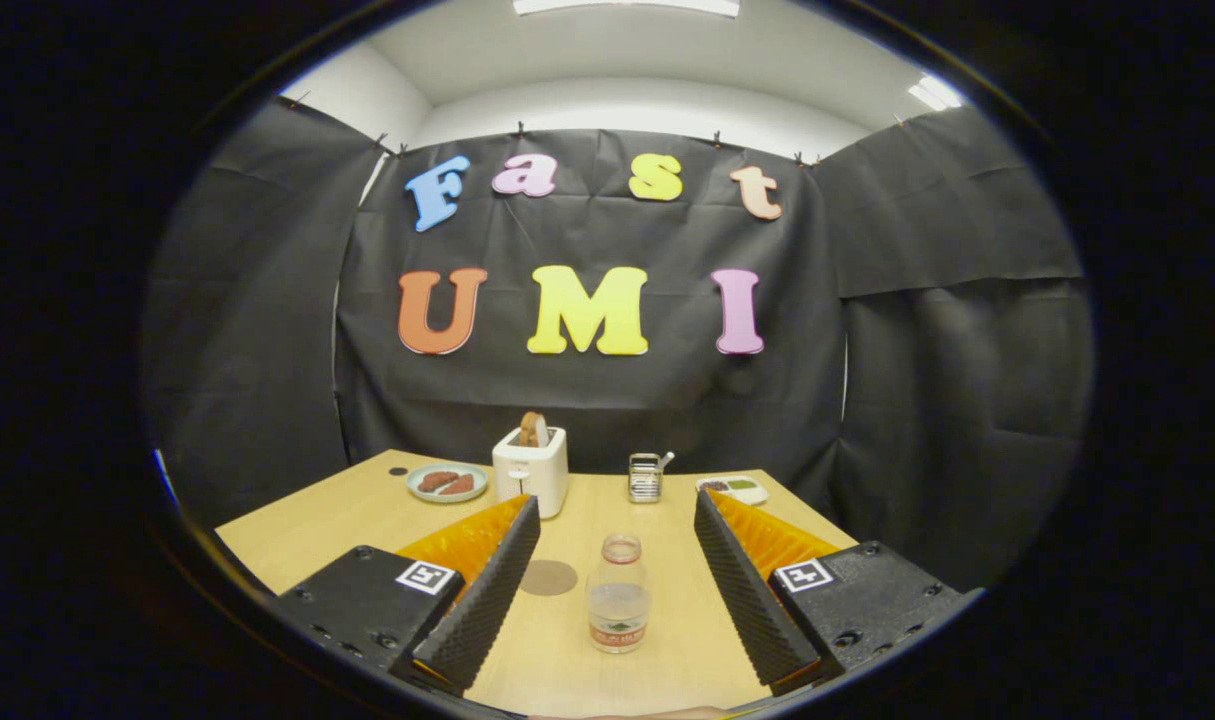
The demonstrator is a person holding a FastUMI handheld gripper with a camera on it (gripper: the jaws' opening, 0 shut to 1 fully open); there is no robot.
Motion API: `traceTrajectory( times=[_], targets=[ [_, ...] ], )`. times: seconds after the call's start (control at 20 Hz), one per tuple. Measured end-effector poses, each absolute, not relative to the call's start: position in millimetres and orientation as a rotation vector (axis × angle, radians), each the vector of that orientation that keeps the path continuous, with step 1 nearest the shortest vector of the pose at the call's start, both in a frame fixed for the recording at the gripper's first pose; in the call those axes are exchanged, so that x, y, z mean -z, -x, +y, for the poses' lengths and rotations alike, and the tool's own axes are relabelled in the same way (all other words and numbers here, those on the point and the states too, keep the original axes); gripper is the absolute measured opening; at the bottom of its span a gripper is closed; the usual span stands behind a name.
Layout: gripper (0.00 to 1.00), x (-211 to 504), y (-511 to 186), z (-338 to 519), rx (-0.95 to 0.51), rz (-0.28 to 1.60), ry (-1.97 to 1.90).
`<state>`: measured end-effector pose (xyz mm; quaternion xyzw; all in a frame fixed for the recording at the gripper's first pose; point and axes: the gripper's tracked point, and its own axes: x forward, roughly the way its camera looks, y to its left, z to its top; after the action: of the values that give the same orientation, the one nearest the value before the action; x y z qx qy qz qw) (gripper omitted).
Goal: Take the bottle from table, then pour the juice into the cup, finally place the bottle on the coaster
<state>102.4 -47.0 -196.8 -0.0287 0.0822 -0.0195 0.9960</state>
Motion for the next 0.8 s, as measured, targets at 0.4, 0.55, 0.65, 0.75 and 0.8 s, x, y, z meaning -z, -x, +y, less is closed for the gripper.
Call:
traceTrajectory(
  times=[0.4, 0.55, 0.65, 0.75, 0.8],
  targets=[
    [1.0, 264, -118, -59, 0.046, 0.237, 0.016],
    [1.0, 284, -125, -62, 0.048, 0.253, 0.01],
    [1.0, 297, -127, -64, 0.049, 0.264, 0.012],
    [1.0, 307, -130, -63, 0.037, 0.263, 0.0],
    [1.0, 311, -132, -61, 0.03, 0.26, -0.003]
  ],
)
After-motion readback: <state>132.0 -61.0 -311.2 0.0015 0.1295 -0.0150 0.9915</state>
